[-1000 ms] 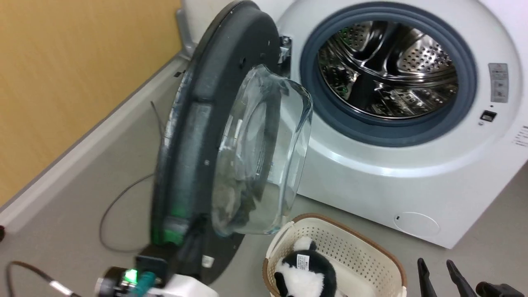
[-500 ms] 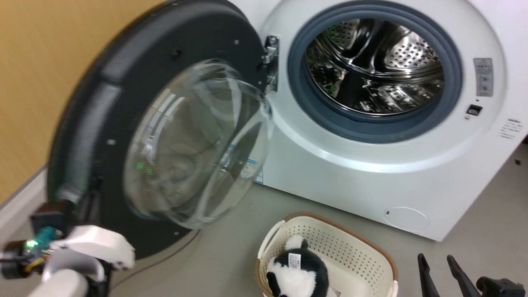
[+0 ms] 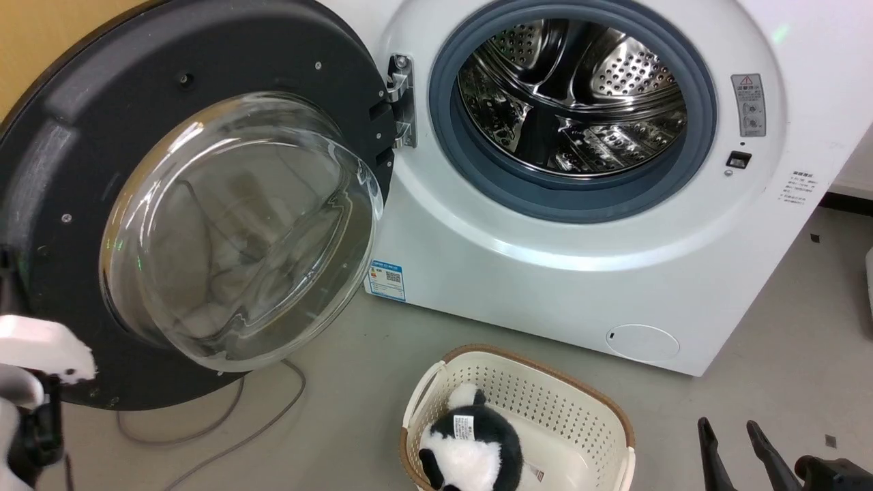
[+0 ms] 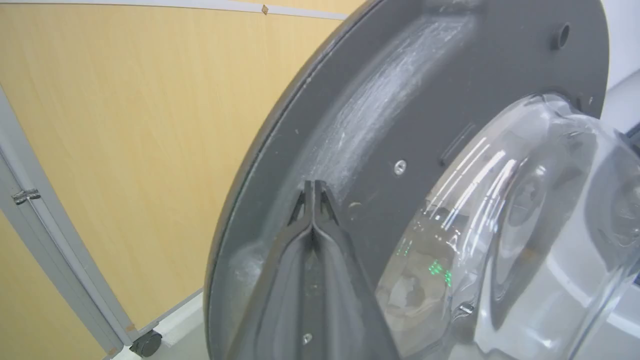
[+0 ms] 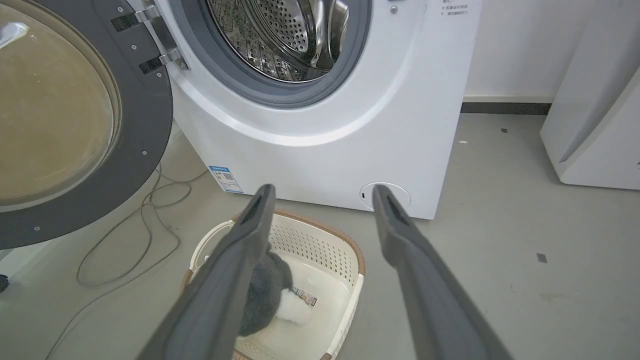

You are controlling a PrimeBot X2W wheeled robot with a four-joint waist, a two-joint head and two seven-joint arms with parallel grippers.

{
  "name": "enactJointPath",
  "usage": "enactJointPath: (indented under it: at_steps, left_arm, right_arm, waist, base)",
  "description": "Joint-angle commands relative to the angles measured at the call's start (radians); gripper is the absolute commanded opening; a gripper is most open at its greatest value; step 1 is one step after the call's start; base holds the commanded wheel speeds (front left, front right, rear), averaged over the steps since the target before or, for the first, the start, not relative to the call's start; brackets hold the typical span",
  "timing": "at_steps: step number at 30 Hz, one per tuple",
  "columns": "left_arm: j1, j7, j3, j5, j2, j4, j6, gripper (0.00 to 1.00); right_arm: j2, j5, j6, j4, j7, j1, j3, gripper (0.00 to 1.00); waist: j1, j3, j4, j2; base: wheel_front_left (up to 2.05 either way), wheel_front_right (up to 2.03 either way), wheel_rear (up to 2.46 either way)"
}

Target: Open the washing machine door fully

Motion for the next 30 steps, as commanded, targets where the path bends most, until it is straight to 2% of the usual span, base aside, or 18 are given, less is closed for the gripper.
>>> enactJointPath:
  at_steps: [1, 3, 6, 11, 16, 17, 18, 19, 20, 21, 24, 30]
  left_arm:
    - [-0.012, -0.005, 0.023, 0.018, -0.007, 0.015, -0.014, 0.0]
    - [-0.002, -0.005, 0.047, 0.041, -0.018, 0.022, -0.027, 0.0]
    - [0.043, -0.005, 0.086, 0.078, -0.05, -0.014, -0.02, 0.0]
    - [0.192, -0.005, 0.12, 0.156, -0.124, -0.183, 0.024, 0.0]
    - [0.359, -0.005, 0.107, 0.204, -0.191, -0.359, 0.052, 0.0]
    - [0.385, -0.005, 0.106, 0.21, -0.203, -0.387, 0.057, 0.11]
    - [0.41, -0.005, 0.104, 0.219, -0.215, -0.411, 0.062, 0.29]
    - [0.434, -0.005, 0.102, 0.226, -0.226, -0.428, 0.065, 0.42]
    - [0.454, -0.005, 0.1, 0.234, -0.239, -0.446, 0.069, 0.81]
    - [0.472, -0.005, 0.099, 0.247, -0.251, -0.462, 0.077, 1.0]
    - [0.516, -0.005, 0.083, 0.282, -0.285, -0.489, 0.076, 1.0]
    - [0.53, -0.005, 0.071, 0.35, -0.369, -0.495, -0.005, 1.0]
  right_arm:
    - [0.001, -0.003, 0.001, -0.004, 0.001, -0.004, -0.002, 1.0]
    - [0.001, -0.004, 0.001, -0.004, 0.001, -0.003, -0.003, 1.0]
    - [0.001, -0.005, 0.001, -0.004, -0.004, -0.001, -0.006, 1.0]
    - [0.001, -0.005, 0.001, -0.002, -0.011, 0.001, -0.007, 1.0]
    - [0.001, -0.021, 0.001, -0.011, -0.015, -0.002, -0.007, 1.0]
    - [0.001, -0.029, 0.001, -0.014, -0.015, -0.002, -0.007, 1.0]
    - [0.001, -0.033, 0.001, -0.017, -0.014, -0.003, -0.007, 1.0]
    - [0.001, -0.038, 0.001, -0.02, -0.013, -0.004, -0.007, 1.0]
    - [0.001, -0.042, 0.001, -0.023, -0.011, -0.004, -0.007, 1.0]
    - [0.001, -0.045, 0.001, -0.027, -0.01, -0.005, -0.008, 1.0]
    - [0.001, -0.058, 0.001, -0.04, -0.007, -0.005, -0.011, 1.0]
    - [0.001, -0.085, 0.001, -0.09, -0.008, -0.012, -0.005, 1.0]
  waist:
    - [0.0, -0.002, -0.002, 0.0]
    - [0.0, -0.004, -0.005, 0.0]
    - [0.0, -0.011, -0.01, 0.0]
    - [0.0, -0.03, -0.015, 0.0]
    - [0.0, -0.039, -0.022, 0.0]
    - [0.0, -0.039, -0.024, 0.0]
    - [0.0, -0.041, -0.026, 0.0]
    - [0.0, -0.042, -0.03, 0.0]
    - [0.0, -0.043, -0.033, 0.0]
    - [0.0, -0.044, -0.037, 0.0]
    - [0.0, -0.047, -0.048, 0.0]
    - [0.0, -0.047, -0.082, 0.0]
  base:
    - [0.0, 0.0, 0.0]
    - [0.0, 0.0, 0.0]
    - [0.0, 0.0, 0.0]
    - [0.0, 0.0, 0.0]
    - [0.0, 0.0, 0.0]
    - [0.0, 0.0, 0.0]
    - [0.0, 0.0, 0.0]
    - [0.0, 0.0, 0.0]
    - [0.0, 0.0, 0.0]
    - [0.0, 0.0, 0.0]
    - [0.0, 0.0, 0.0]
    - [0.0, 0.0, 0.0]
